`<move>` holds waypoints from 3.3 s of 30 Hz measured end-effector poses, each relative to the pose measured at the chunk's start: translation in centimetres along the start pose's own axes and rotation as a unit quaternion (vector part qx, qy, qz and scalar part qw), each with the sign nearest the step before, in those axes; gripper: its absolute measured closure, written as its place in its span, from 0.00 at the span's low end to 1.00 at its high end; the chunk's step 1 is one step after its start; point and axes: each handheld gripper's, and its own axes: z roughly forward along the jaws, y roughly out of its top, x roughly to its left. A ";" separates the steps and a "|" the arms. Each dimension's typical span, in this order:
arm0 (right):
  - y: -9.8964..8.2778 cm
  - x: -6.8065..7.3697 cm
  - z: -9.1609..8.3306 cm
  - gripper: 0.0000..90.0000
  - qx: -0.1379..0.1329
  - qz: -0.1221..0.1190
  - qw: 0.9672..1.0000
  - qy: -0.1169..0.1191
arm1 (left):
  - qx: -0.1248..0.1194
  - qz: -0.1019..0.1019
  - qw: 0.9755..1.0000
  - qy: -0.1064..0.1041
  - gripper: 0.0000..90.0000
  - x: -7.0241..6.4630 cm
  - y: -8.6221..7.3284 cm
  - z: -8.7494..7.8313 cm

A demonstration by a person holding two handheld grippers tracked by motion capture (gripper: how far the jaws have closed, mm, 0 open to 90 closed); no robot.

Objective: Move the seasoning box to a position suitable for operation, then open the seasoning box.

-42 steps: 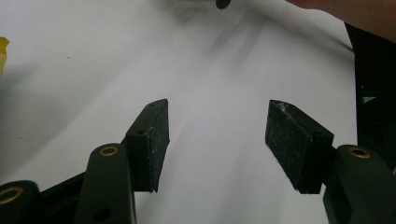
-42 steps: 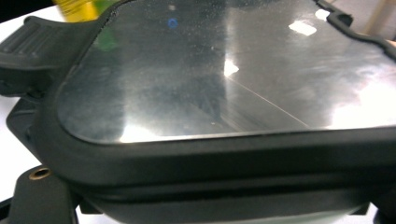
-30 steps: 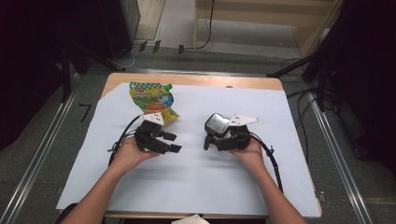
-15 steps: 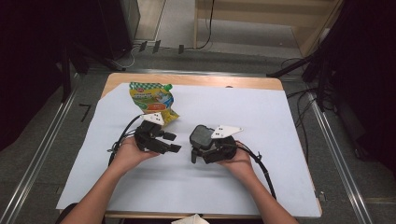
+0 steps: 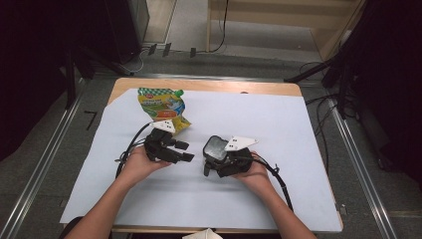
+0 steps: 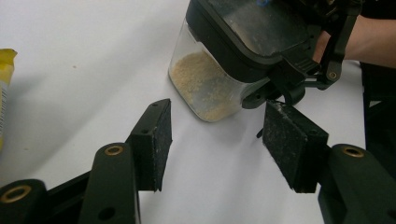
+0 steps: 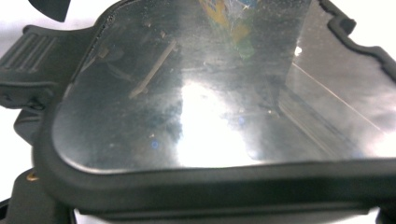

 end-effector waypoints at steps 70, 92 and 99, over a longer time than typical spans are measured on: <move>0.4 -0.4 -6.6 1.00 0.039 0.116 0.990 -0.064 | 0.022 0.036 0.999 0.000 1.00 -0.9 1.7 3.9; 0.5 -1.8 -5.8 1.00 0.032 0.129 0.986 -0.099 | 0.034 0.041 0.997 -0.051 0.94 -2.7 1.8 5.0; 0.4 -1.1 -9.0 1.00 0.025 0.147 0.983 -0.104 | 0.034 0.056 0.996 -0.054 0.75 -2.6 1.6 4.0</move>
